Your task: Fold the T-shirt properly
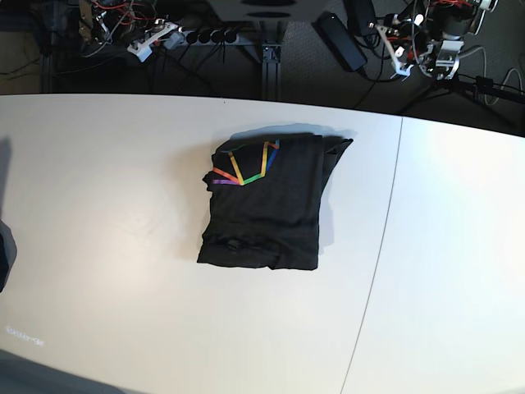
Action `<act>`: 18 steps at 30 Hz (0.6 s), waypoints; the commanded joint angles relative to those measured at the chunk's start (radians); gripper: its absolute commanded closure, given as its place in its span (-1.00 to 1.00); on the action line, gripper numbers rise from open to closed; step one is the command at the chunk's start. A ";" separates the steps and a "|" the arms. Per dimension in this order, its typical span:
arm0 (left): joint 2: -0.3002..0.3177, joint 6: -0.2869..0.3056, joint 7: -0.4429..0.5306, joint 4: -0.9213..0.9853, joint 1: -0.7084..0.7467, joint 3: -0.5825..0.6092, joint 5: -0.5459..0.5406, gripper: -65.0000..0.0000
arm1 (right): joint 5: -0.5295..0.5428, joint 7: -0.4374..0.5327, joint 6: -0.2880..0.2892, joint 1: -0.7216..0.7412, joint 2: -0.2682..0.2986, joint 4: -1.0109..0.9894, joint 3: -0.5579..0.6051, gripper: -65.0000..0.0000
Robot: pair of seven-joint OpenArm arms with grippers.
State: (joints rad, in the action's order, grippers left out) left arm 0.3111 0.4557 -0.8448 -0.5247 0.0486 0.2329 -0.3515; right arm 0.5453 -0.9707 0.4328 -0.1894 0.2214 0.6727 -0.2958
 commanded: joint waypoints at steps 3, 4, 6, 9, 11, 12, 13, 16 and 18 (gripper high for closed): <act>-0.016 -0.003 0.040 0.035 -0.050 -0.001 0.030 1.00 | -0.017 0.008 -0.020 0.038 0.011 -0.022 -0.002 1.00; -0.024 -0.004 0.057 0.045 -0.060 -0.001 0.041 1.00 | -0.026 0.022 -0.021 0.046 0.010 -0.026 -0.002 1.00; -0.041 -0.004 0.077 0.063 -0.078 -0.001 0.089 1.00 | -0.043 0.044 -0.021 0.051 0.011 -0.028 -0.002 1.00; -0.047 -0.047 0.078 0.079 -0.102 0.033 0.125 1.00 | -0.070 0.023 -0.021 0.062 0.011 -0.028 -0.002 1.00; -0.046 -0.087 0.079 0.082 -0.113 0.079 0.124 1.00 | -0.074 -0.027 -0.021 0.064 0.011 -0.027 -0.002 1.00; -0.045 -0.097 0.079 0.082 -0.113 0.105 0.124 1.00 | -0.074 -0.056 -0.021 0.064 0.011 -0.027 -0.002 1.00; -0.045 -0.106 0.082 0.082 -0.113 0.129 0.124 1.00 | -0.066 -0.089 -0.021 0.064 0.011 -0.027 -0.002 1.00; -0.045 -0.129 0.094 0.083 -0.112 0.190 0.105 1.00 | 0.001 -0.184 -0.021 0.064 0.011 -0.027 -0.002 1.00; -0.046 -0.130 0.101 0.082 -0.112 0.216 0.080 1.00 | 0.041 -0.184 -0.021 0.064 0.011 -0.027 -0.002 1.00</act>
State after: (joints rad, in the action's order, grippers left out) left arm 0.2600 0.3393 -0.7422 -0.4381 -0.0532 0.4496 -0.2714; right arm 0.5785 -1.1450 0.4320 -0.1295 0.2211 0.6399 -0.2958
